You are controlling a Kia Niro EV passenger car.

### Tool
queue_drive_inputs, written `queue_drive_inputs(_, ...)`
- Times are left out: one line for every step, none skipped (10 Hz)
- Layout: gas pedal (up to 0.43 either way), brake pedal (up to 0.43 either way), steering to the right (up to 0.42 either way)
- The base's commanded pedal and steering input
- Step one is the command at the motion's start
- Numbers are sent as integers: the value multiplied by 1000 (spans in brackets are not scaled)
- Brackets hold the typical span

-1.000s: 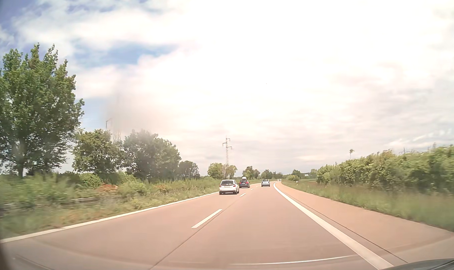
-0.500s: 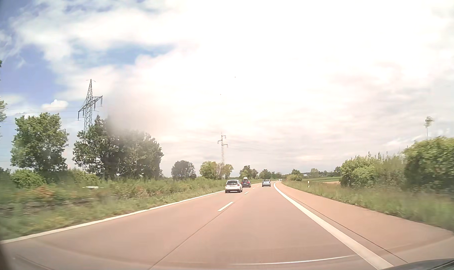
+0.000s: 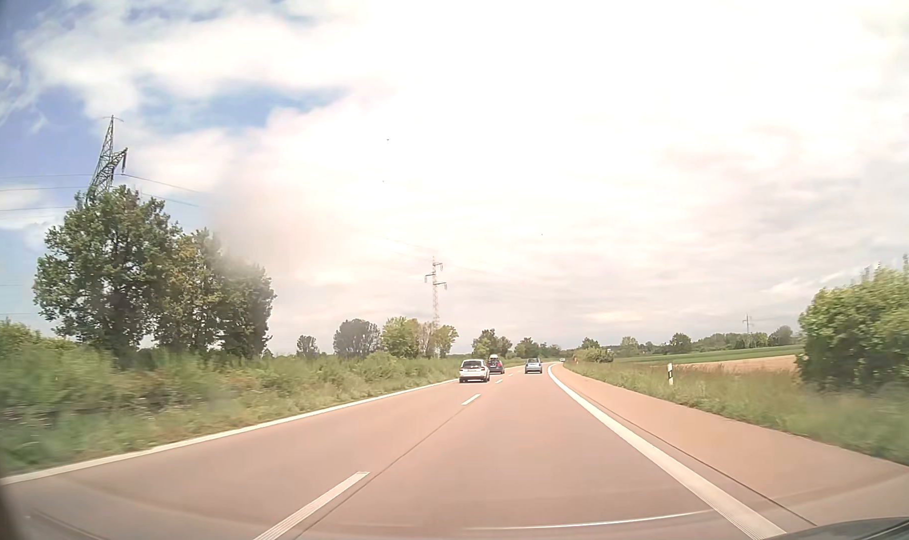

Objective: Follow the waypoints while adhering to traffic rules and regulations

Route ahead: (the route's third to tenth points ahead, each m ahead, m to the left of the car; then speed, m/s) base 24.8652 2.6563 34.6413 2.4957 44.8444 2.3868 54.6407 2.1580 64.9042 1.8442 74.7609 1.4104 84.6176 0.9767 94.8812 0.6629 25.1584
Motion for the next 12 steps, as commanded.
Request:
queue_drive_inputs(189,0,3)
queue_drive_inputs(189,0,3)
queue_drive_inputs(189,0,3)
queue_drive_inputs(189,0,3)
queue_drive_inputs(189,0,2)
queue_drive_inputs(189,0,3)
queue_drive_inputs(189,0,3)
queue_drive_inputs(189,0,3)
queue_drive_inputs(189,0,3)
queue_drive_inputs(189,0,2)
queue_drive_inputs(189,0,2)
queue_drive_inputs(189,0,2)
